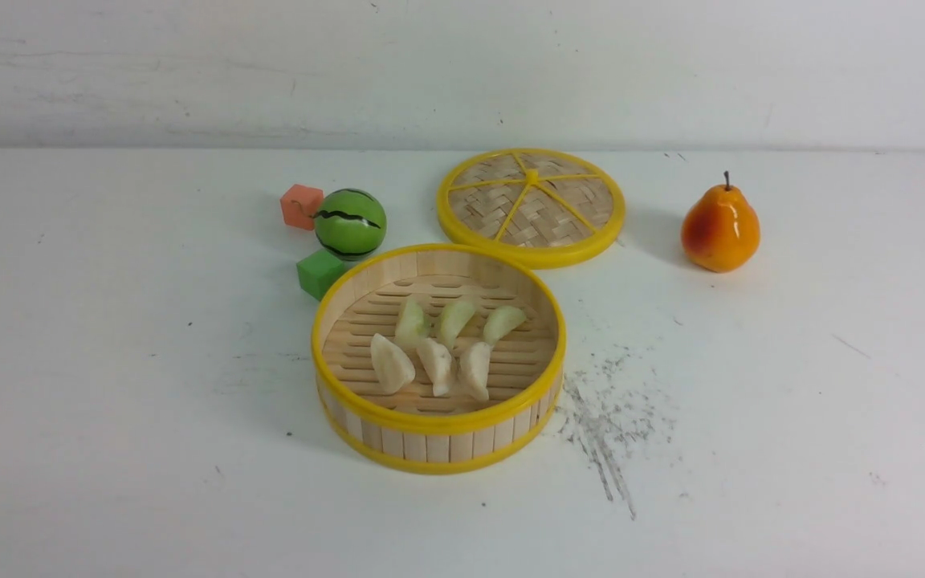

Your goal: Put the dumplings into the steamer on the white table.

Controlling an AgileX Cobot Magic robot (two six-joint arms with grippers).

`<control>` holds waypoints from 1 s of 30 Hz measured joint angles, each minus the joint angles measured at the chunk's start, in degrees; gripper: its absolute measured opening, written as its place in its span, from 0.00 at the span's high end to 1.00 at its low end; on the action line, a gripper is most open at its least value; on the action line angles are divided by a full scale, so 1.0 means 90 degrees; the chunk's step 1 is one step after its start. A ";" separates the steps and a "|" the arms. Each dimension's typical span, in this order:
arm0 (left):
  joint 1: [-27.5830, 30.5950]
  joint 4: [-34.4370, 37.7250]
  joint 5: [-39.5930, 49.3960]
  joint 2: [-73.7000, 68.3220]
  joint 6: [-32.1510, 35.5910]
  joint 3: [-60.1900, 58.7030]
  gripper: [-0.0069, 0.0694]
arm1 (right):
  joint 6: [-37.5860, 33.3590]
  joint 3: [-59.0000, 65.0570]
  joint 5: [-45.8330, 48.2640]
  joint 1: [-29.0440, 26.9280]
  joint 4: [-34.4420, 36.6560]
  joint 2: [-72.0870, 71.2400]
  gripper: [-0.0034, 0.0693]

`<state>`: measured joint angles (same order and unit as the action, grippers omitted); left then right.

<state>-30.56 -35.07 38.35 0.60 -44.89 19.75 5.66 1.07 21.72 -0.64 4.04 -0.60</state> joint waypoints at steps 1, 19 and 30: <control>0.0000 0.0000 0.0000 0.0000 0.0000 0.0000 0.67 | 0.0000 0.0000 0.0000 0.0000 0.0000 0.0000 0.91; 0.0166 0.0142 -0.0059 0.0000 0.0357 -0.0364 0.66 | 0.0002 0.0000 0.0005 0.0000 0.0005 -0.0005 0.87; 0.2452 0.4739 -0.2340 0.0000 0.3039 -0.1602 0.69 | 0.0007 0.0000 0.0005 0.0000 0.0005 -0.0005 0.85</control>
<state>-8.49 7.58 17.29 0.60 -17.54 5.33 5.73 1.07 21.76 -0.64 4.09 -0.65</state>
